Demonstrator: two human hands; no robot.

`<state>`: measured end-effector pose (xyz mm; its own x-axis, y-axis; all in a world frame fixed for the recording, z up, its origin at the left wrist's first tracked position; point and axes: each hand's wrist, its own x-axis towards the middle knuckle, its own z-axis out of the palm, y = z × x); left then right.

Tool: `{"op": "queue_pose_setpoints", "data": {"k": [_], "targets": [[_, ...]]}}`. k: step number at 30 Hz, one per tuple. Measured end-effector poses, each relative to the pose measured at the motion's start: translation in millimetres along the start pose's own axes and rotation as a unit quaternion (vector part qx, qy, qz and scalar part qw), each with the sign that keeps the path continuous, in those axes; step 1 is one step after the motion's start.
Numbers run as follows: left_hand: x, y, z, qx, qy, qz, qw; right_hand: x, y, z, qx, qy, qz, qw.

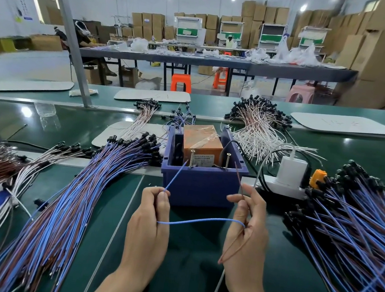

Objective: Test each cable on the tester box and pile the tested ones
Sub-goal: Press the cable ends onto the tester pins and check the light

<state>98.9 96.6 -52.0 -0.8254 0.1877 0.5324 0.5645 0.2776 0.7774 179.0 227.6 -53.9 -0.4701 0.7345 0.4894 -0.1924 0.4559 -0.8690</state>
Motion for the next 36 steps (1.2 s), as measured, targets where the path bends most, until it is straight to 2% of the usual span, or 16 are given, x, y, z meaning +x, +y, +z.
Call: {"op": "queue_pose_setpoints", "data": {"k": [12, 36], "targets": [[2.9, -9.2, 3.3, 0.019, -0.007, -0.04, 0.999, 1.5, 7.6, -1.1, -0.002, -0.027, 0.016, 1.0], [2.7, -11.8, 3.9, 0.024, -0.018, -0.023, 0.999, 2.2, 7.5, -1.0, 0.006, -0.041, 0.011, 0.999]]}}
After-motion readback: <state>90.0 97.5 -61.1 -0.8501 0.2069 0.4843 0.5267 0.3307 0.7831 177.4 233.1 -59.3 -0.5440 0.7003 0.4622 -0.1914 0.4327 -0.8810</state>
